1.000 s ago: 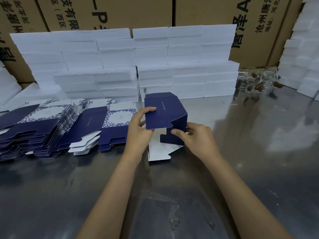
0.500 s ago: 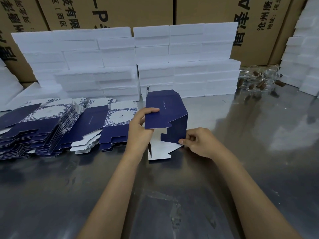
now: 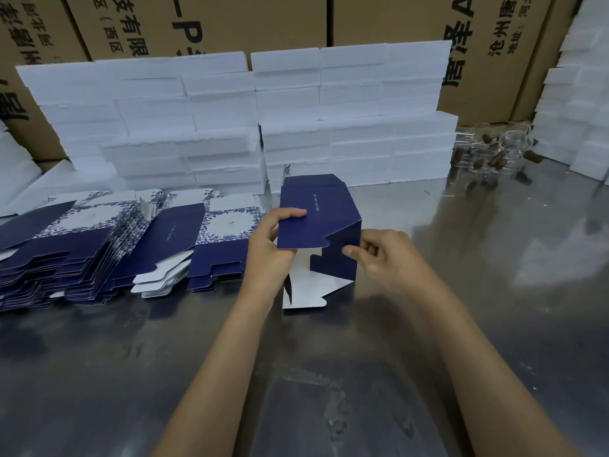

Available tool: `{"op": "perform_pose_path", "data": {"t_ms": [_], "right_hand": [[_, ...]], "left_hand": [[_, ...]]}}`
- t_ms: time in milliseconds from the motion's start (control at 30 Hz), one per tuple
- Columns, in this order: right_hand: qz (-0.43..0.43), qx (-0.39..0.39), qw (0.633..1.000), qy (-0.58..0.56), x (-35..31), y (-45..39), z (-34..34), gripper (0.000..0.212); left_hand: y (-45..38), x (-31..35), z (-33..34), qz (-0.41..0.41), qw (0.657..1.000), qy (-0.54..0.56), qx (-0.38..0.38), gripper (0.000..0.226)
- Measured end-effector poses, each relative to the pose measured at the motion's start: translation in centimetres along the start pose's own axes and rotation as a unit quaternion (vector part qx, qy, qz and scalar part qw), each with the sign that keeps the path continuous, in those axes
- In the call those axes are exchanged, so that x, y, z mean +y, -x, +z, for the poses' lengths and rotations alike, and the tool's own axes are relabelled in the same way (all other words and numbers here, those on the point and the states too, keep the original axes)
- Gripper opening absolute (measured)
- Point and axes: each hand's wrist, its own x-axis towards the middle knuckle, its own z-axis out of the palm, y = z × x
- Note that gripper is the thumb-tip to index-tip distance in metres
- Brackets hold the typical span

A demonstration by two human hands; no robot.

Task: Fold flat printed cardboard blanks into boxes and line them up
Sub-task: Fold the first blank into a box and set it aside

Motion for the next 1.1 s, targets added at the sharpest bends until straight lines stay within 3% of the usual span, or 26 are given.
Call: {"op": "perform_pose_path", "data": {"t_ms": [433,533,700,833,933,1000,1100], "right_hand": [[-0.027,0.05,0.998,-0.033,-1.3,0.3,-1.0,0.042],[-0.047,0.091,0.993,-0.059,-1.7,0.3,-1.1,0.034],[-0.048,0.077,0.991,-0.095,-2.0,0.6,-1.8,0.023],[-0.055,0.176,0.964,-0.193,-3.5,1.2,-1.6,0.008],[-0.053,0.103,0.976,-0.182,-4.1,1.5,-0.6,0.033],[-0.041,0.052,0.982,-0.175,-3.8,1.5,0.0,0.038],[-0.038,0.053,0.979,-0.192,-3.5,1.6,0.7,0.037]], "left_hand": [[0.0,-0.2,0.0,0.005,1.0,-0.002,0.001,0.039],[0.0,-0.1,-0.1,0.0,1.0,0.0,0.002,0.04],[0.2,0.5,0.0,-0.004,1.0,-0.003,-0.006,0.042],[0.1,1.0,-0.5,-0.024,0.999,-0.024,-0.042,0.043],[-0.1,1.4,-1.4,-0.05,0.993,-0.053,-0.096,0.051],[-0.2,1.6,-2.2,-0.075,0.982,-0.08,-0.154,0.066],[-0.2,1.8,-3.1,-0.096,0.961,-0.089,-0.245,0.089]]}}
